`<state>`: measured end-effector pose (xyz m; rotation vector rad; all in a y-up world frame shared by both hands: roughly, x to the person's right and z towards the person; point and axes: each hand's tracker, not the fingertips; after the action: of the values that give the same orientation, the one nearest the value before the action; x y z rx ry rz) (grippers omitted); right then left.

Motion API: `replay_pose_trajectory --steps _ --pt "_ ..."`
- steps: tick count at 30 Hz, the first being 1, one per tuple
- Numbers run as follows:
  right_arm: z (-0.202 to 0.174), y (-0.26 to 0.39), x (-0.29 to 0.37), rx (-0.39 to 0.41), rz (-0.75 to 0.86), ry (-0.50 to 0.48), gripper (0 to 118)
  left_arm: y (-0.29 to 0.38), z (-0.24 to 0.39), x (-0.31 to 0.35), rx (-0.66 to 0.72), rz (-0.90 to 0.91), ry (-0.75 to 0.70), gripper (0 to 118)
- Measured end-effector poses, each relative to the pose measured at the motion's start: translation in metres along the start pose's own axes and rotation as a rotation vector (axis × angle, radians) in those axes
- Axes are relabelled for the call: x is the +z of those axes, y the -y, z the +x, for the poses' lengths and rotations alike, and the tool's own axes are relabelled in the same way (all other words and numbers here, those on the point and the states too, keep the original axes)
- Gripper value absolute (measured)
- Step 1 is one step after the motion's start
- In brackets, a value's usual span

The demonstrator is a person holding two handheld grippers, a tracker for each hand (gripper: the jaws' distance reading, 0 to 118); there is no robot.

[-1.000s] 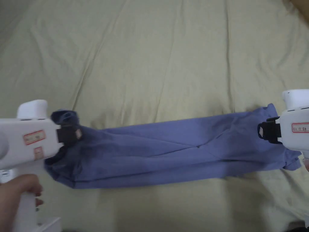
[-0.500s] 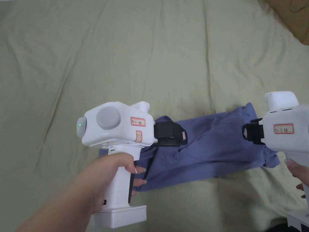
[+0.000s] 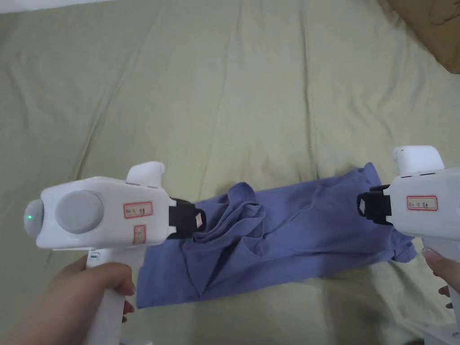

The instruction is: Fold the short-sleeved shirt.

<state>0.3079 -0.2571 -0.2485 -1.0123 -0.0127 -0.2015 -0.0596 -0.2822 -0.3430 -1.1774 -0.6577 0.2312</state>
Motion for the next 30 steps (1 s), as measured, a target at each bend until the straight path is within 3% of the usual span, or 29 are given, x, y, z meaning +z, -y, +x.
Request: replay_pose_trajectory --steps 8,11,14,20,23,26,27,28,30 --pt "0.011 0.004 -0.002 -0.005 -0.017 0.017 0 0.013 0.033 -0.08 0.025 -0.151 0.164 1" --pt "0.014 0.005 -0.001 -0.014 -0.016 0.023 0 0.017 0.047 -0.094 0.046 -0.191 0.254 1" --pt "0.015 0.006 0.001 -0.018 -0.015 0.024 0 0.019 0.053 -0.094 0.03 -0.193 0.254 1" --pt "0.013 0.003 0.009 -0.019 0.005 0.022 0 0.009 0.005 -0.023 0.142 -0.004 0.363 1" --pt "0.009 0.0 0.01 -0.012 0.009 0.019 0 0.01 -0.052 0.03 0.176 0.189 0.319 1" --pt "0.005 -0.001 0.01 -0.002 0.01 0.021 0 0.018 -0.108 0.059 0.293 0.211 0.271 4" --pt "0.003 -0.002 0.009 -0.001 0.009 0.02 0 0.021 -0.123 0.063 0.339 0.211 0.297 20" --pt "0.002 -0.002 0.009 0.0 0.008 0.019 0 0.025 -0.135 0.064 0.372 0.206 0.321 44" --pt "-0.001 -0.002 0.005 0.001 0.004 0.015 0 0.035 -0.153 0.057 0.412 0.164 0.389 111"
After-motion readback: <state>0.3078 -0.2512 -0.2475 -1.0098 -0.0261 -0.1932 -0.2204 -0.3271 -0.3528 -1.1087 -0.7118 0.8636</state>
